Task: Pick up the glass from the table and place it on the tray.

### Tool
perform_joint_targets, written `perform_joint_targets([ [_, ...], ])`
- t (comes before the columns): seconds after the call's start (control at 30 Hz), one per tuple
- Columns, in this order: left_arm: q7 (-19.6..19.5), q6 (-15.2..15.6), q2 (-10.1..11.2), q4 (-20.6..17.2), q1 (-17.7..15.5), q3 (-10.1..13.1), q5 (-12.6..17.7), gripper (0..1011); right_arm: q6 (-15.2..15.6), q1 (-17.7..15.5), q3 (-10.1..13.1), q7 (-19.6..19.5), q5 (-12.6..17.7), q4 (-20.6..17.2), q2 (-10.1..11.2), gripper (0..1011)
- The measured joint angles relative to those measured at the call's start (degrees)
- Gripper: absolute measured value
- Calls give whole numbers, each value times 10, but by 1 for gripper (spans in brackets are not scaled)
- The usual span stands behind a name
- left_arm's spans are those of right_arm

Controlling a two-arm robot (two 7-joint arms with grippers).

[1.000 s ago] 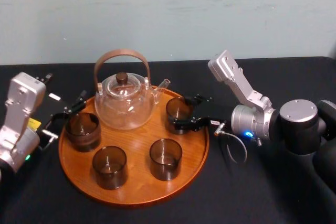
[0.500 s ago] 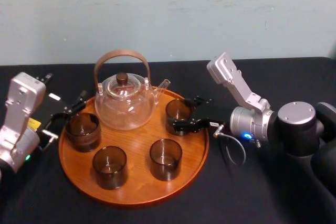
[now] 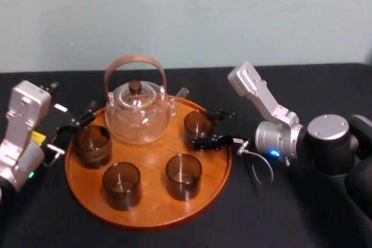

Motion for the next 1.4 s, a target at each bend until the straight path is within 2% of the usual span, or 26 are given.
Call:
perform_joint_targets([
  [0.1, 0, 0, 0, 0, 0, 0, 0, 1001, 0, 0, 0, 0, 0, 0, 0, 1003],
  [0.87, 0, 0, 0, 0, 0, 0, 0, 1002, -1, 1, 2, 1, 3, -1, 0, 1002],
  [1.1, 0, 0, 0, 0, 0, 0, 0, 1001, -1, -13, 9, 12, 11, -26, 17, 1003],
  [1.4, 0, 0, 0, 0, 0, 0, 0, 1001, 10, -49, 20, 14, 23, -87, 57, 1002],
])
